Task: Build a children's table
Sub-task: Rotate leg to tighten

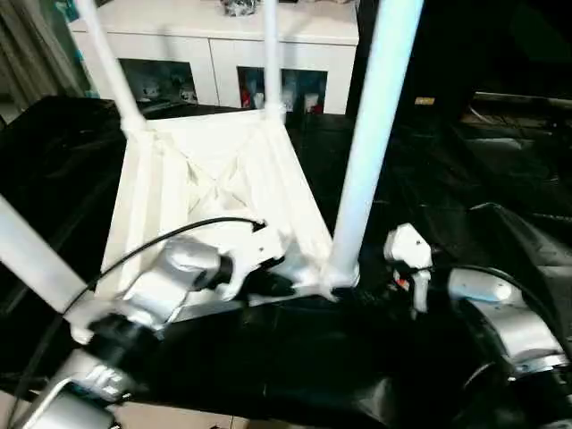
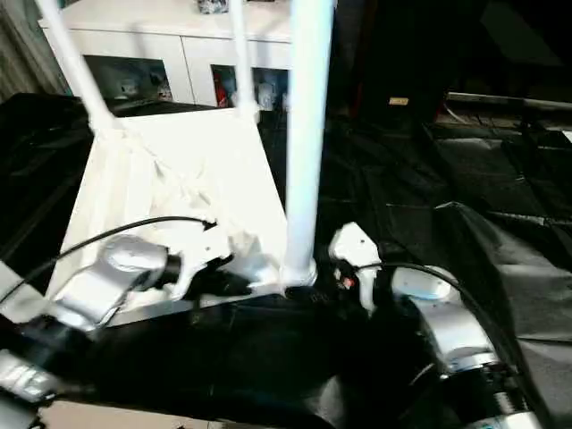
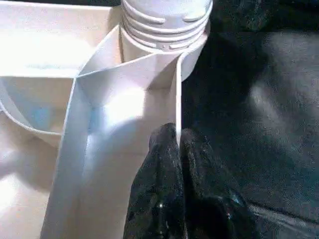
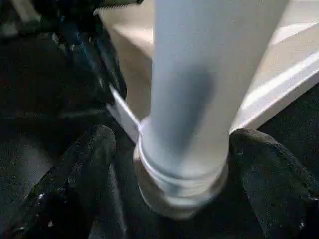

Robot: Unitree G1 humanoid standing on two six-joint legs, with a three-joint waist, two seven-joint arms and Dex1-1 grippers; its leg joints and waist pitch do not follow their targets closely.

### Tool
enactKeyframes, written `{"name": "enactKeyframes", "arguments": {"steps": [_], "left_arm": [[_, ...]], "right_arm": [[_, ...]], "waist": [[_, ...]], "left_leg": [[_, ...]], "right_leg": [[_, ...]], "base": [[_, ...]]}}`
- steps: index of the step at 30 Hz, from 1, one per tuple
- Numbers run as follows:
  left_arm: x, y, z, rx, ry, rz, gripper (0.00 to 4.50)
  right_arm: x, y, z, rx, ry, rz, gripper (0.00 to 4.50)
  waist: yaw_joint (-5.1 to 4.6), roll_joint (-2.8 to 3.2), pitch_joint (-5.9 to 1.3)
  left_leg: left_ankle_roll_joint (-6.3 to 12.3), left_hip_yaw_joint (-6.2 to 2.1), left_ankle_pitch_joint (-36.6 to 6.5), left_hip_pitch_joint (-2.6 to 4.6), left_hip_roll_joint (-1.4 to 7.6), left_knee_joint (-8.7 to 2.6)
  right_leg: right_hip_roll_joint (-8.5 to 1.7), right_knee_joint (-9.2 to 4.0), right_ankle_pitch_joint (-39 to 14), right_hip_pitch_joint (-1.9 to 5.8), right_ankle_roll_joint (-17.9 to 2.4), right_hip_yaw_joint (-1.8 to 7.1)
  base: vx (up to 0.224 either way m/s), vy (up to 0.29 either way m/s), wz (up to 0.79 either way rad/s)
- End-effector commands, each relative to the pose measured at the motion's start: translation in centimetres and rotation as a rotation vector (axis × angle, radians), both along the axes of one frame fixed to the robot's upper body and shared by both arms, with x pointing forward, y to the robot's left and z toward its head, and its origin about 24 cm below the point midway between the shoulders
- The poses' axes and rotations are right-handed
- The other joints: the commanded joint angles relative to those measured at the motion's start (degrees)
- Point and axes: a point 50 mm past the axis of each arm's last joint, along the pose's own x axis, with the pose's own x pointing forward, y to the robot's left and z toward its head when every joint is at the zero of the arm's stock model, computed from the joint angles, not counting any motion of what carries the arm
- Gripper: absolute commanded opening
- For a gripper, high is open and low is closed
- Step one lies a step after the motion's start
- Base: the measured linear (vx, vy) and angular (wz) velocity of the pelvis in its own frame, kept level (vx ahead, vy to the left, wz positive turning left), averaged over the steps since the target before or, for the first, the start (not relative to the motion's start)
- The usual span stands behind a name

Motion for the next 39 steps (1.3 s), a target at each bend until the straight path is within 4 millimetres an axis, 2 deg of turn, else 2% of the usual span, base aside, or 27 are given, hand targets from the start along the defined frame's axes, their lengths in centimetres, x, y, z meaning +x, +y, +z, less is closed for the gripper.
{"name": "enactKeyframes", "arguments": {"steps": [1, 5, 9, 11, 14, 16, 21, 25, 26, 28, 31, 36, 39], "left_arm": [[-1.3, -0.4, -1.7, 0.037, 0.096, -0.053, 0.0], [-1.6, -0.3, -1.5, 0.038, 0.103, -0.058, 0.0], [-1.7, -0.3, -1.5, 0.039, 0.107, -0.061, 0.0], [-1.7, -0.3, -1.5, 0.04, 0.107, -0.062, 0.0], [-1.8, -0.3, -1.4, 0.042, 0.11, -0.063, 0.0], [-1.8, -0.3, -1.4, 0.043, 0.111, -0.062, 0.0], [-1.9, -0.2, -1.5, 0.047, 0.115, -0.062, 0.0], [-1.3, -0.2, -1.5, 0.048, 0.101, 0.004, 0.0], [-1.2, -0.2, -1.5, 0.044, 0.101, 0.012, 0.44], [-1.0, -0.3, -1.4, 0.046, 0.069, 0.019, 0.61], [-0.5, -0.1, -1.4, 0.066, 0.033, 0.055, 0.67], [-0.7, -0.1, -1.4, 0.06, 0.051, 0.033, 0.67], [-0.6, -0.2, -1.4, 0.048, 0.034, 0.053, 0.32]], "right_arm": [[-0.1, 0.5, 0.1, -0.005, 0.006, 0.033, 3.9], [0.7, 0.8, 0.3, 0.022, -0.007, -0.012, 3.9], [0.8, 0.9, 0.3, 0.037, 0.001, -0.009, 3.74], [0.7, 0.9, 0.3, 0.041, 0.007, -0.006, 3.46], [0.6, 0.9, 0.2, 0.039, 0.015, -0.002, 3.35], [0.6, 0.9, 0.1, 0.037, 0.017, 0.001, 3.04], [0.5, 0.9, 0.0, 0.027, 0.018, 0.009, 2.64], [0.6, 0.9, 0.0, 0.021, 0.016, 0.01, 2.37], [0.6, 0.9, 0.0, 0.02, 0.015, 0.01, 2.3], [0.6, 0.9, -0.1, 0.016, 0.012, 0.01, 2.15], [0.6, 0.9, -0.1, 0.016, 0.011, 0.012, 2.09], [0.6, 0.9, -0.1, 0.012, 0.01, 0.012, 2.04], [0.5, 0.9, -0.1, 0.013, 0.011, 0.013, 2.02]], "waist": [[-0.1, -0.56, -2.56], [-0.29, -0.5, -2.61], [-0.33, -0.39, -2.69], [-0.27, -0.37, -2.68], [-0.29, -0.43, -2.72], [-0.36, -0.41, -2.69], [-0.37, -0.38, -2.7], [-0.4, -0.4, -2.6], [-0.41, -0.45, -2.54], [-0.4, -0.44, -2.43], [-0.44, -0.45, -2.55], [-0.43, -0.41, -2.51], [-0.47, -0.42, -2.58]], "left_leg": [[2.92, -0.61, -14.59, 0.5, 1.87, -4.07], [2.6, -0.68, -14.12, 0.48, 1.85, -4.11], [2.82, -0.65, -13.08, 0.51, 1.87, -4.02], [2.95, -0.61, -12.76, 0.53, 1.86, -3.99], [3.09, -0.59, -12.36, 0.45, 1.78, -3.92], [3.13, -0.6, -12.36, 0.46, 1.8, -3.93], [3.02, -0.61, -12.64, 0.52, 1.82, -3.94], [2.89, -0.58, -13.15, 0.58, 1.8, -3.97], [2.79, -0.57, -13.48, 0.57, 1.83, -4.01], [2.41, -0.62, -14.94, 0.64, 1.8, -4.13], [2.26, -0.72, -14.63, 0.55, 1.83, -4.11], [2.44, -0.69, -14.72, 0.53, 1.79, -4.09], [2.51, -0.72, -14.3, 0.5, 1.81, -4.07]], "right_leg": [[-2.16, -3.73, -12.72, 2.35, -13.54, 1.67], [-2.14, -3.68, -13.27, 2.31, -13.35, 1.62], [-2.01, -3.44, -10.79, 2.39, -13.96, 1.57], [-2.04, -3.41, -10.15, 2.43, -14.17, 1.6], [-2.04, -3.34, -9.67, 2.55, -14.26, 1.58], [-2.04, -3.37, -9.92, 2.54, -14.26, 1.57], [-2.01, -3.39, -10.27, 2.51, -14.21, 1.56], [-1.99, -3.5, -11.03, 2.45, -14.12, 1.58], [-2.03, -3.54, -11.5, 2.44, -14.1, 1.6], [-2.01, -3.82, -14.11, 2.32, -13.38, 1.59], [-2.03, -3.76, -13.47, 2.37, -13.04, 1.59], [-2.08, -3.83, -13.86, 2.36, -13.1, 1.59], [-2.03, -3.7, -12.85, 2.4, -13.26, 1.58]], "base": [[0.0, 0.0, 0.0], [0.0, 0.0, 0.0], [0.0, 0.0, 0.0], [0.0, 0.0, 0.0], [0.0, 0.0, 0.0], [0.0, 0.0, 0.0], [0.0, 0.0, 0.0], [0.0, 0.0, 0.0], [0.0, 0.0, 0.0], [0.0, 0.0, 0.0], [0.0, 0.0, 0.0], [0.0, 0.0, 0.0], [0.0, 0.0, 0.0]]}}
